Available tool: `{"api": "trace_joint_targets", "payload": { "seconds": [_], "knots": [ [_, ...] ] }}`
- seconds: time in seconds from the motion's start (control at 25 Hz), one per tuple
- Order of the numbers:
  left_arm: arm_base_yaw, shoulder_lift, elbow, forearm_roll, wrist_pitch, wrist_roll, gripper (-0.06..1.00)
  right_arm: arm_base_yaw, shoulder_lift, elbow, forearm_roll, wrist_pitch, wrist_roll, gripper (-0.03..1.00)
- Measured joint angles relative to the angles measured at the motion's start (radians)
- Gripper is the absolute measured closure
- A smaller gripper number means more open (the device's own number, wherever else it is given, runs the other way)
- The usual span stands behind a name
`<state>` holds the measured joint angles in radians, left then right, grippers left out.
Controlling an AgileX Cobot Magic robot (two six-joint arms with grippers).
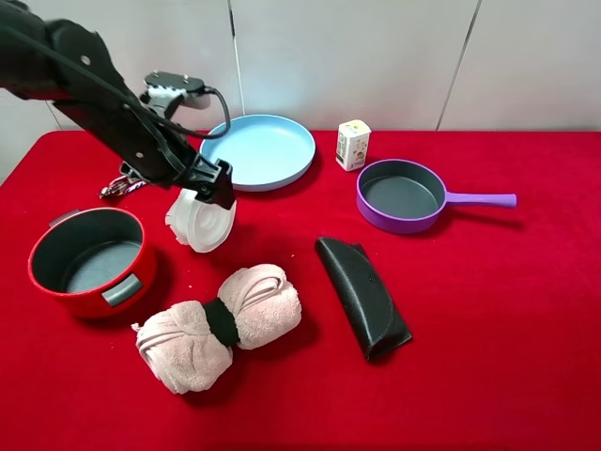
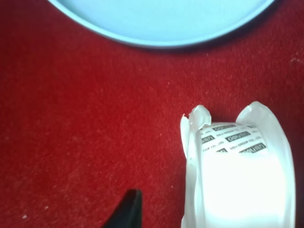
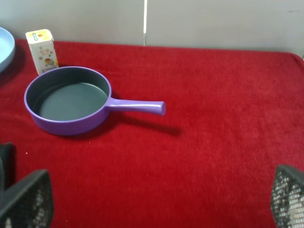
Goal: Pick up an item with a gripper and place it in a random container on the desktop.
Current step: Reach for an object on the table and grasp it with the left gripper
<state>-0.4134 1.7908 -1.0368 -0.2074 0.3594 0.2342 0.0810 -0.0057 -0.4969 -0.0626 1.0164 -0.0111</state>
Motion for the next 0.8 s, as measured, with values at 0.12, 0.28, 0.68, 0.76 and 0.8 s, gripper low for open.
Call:
{"api": "trace_joint_targets", "payload": {
  "seconds": [0.12, 0.28, 0.68, 0.76, 0.8],
  "knots": [
    [-0.004, 0.034, -0.002, -0.003, -0.015, 0.0, -0.04, 0.0, 0.0, 0.0, 0.0, 0.0, 0.0, 0.27],
    [-0.004, 0.06, -0.002, -0.003, -0.017, 0.0, -0.04, 0.0, 0.0, 0.0, 0.0, 0.0, 0.0, 0.27],
    [-0.004, 0.067, -0.002, -0.003, -0.021, 0.0, -0.04, 0.0, 0.0, 0.0, 0.0, 0.0, 0.0, 0.27],
    [-0.004, 0.067, -0.002, -0.003, -0.021, 0.0, -0.04, 0.0, 0.0, 0.0, 0.0, 0.0, 0.0, 0.27],
    [-0.004, 0.067, -0.002, -0.003, -0.021, 0.0, -0.04, 0.0, 0.0, 0.0, 0.0, 0.0, 0.0, 0.27]
  ]
}}
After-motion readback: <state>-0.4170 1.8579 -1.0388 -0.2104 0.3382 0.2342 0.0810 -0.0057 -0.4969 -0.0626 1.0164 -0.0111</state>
